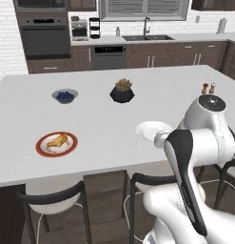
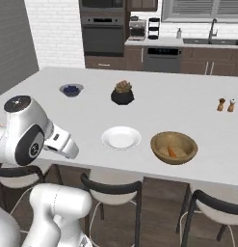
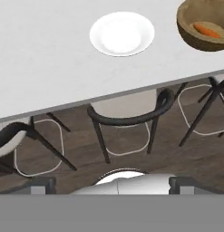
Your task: Pick the chicken drumstick and carrot from their plates and place them in the bowl. Then put the bowl in the fridge.
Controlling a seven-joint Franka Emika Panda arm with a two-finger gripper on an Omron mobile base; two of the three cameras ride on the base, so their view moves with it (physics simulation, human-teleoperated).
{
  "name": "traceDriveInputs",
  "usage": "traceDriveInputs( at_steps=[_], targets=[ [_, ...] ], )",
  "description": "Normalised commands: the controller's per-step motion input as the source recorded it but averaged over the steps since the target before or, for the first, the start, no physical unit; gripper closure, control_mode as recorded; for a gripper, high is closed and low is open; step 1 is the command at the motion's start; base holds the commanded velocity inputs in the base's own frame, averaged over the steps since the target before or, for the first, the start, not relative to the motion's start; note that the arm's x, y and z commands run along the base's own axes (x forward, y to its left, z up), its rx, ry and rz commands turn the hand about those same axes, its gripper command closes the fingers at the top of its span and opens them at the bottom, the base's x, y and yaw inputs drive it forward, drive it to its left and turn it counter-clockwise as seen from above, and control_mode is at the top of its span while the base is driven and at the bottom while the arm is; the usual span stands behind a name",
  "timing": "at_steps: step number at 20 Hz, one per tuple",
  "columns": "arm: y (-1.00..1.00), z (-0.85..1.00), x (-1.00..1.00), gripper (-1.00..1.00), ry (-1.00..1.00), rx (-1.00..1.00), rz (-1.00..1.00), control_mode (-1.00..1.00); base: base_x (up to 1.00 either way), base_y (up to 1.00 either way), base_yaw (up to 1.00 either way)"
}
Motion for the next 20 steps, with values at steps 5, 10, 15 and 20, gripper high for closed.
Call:
traceDriveInputs(
  at_steps=[5, 10, 15, 20],
  targets=[
    [0.0, 0.0, 0.0, -1.0, 0.0, 0.0, 0.0, 1.0, 0.0, 1.0, 0.03],
    [0.0, 0.0, 0.0, -1.0, 0.0, 0.0, 0.0, 1.0, 0.25, 0.97, 0.0],
    [0.0, 0.0, 0.0, -1.0, 0.0, 0.0, 0.0, 1.0, 0.89, 0.91, 0.0],
    [0.0, 0.02, 0.58, -1.0, 0.15, 0.0, 0.0, -1.0, 0.28, 0.08, 0.0]
  ],
)
